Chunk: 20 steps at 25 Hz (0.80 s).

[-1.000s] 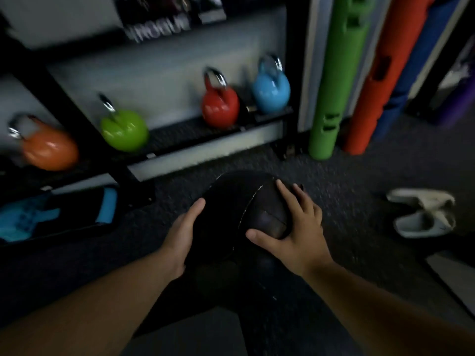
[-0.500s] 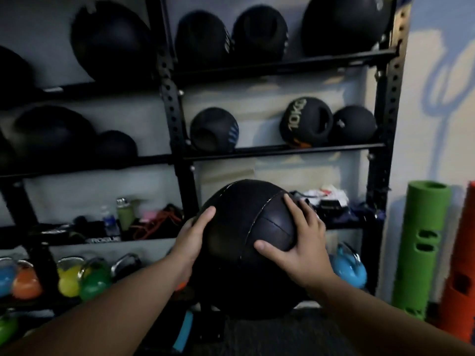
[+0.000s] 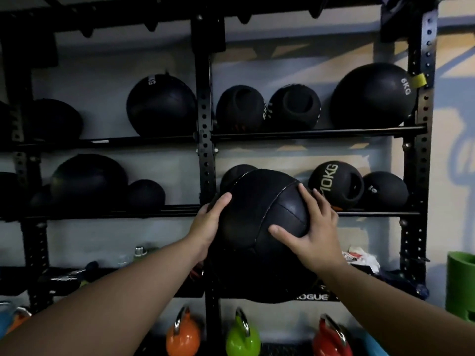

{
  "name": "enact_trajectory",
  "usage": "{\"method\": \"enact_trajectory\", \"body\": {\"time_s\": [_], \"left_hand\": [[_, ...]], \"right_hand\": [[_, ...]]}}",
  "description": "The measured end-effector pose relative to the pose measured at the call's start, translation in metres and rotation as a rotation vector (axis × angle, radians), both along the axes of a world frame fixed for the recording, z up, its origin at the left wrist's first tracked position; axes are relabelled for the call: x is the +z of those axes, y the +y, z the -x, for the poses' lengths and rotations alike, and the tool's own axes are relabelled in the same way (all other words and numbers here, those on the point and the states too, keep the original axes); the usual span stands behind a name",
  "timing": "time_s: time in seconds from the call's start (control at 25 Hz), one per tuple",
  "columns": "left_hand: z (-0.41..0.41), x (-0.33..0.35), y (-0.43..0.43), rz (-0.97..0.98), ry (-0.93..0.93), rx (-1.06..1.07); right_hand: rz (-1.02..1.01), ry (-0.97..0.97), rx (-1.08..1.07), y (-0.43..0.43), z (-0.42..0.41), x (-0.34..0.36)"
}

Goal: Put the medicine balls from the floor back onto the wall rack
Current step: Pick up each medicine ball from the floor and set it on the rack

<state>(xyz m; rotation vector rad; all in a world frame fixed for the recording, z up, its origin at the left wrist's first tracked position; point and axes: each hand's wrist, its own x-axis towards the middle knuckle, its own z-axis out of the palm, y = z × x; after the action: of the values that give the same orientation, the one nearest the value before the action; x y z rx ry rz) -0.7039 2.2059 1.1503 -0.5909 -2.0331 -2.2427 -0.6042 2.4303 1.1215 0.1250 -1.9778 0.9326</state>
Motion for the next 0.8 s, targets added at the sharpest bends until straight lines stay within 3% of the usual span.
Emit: {"method": "enact_trajectory", "body": {"time_s": [0.2,0.52,0.8], "left_hand": [[0.058,0.018,-0.03,0.034,0.025,0.142],[0.16,0.033,-0.154,-0.038,0.058,0.279],[0.34,0.055,-0.228,-0.072,0.012,0.209]], "right_hand": [[-0.003,0.026,0.1,-0.019,0.085,0.018],[-0.057,-0.037,0.331,-0.131,0.221,0.045],[-0.079,-0.042,0.254,-0.211,0.39,0.073]]}}
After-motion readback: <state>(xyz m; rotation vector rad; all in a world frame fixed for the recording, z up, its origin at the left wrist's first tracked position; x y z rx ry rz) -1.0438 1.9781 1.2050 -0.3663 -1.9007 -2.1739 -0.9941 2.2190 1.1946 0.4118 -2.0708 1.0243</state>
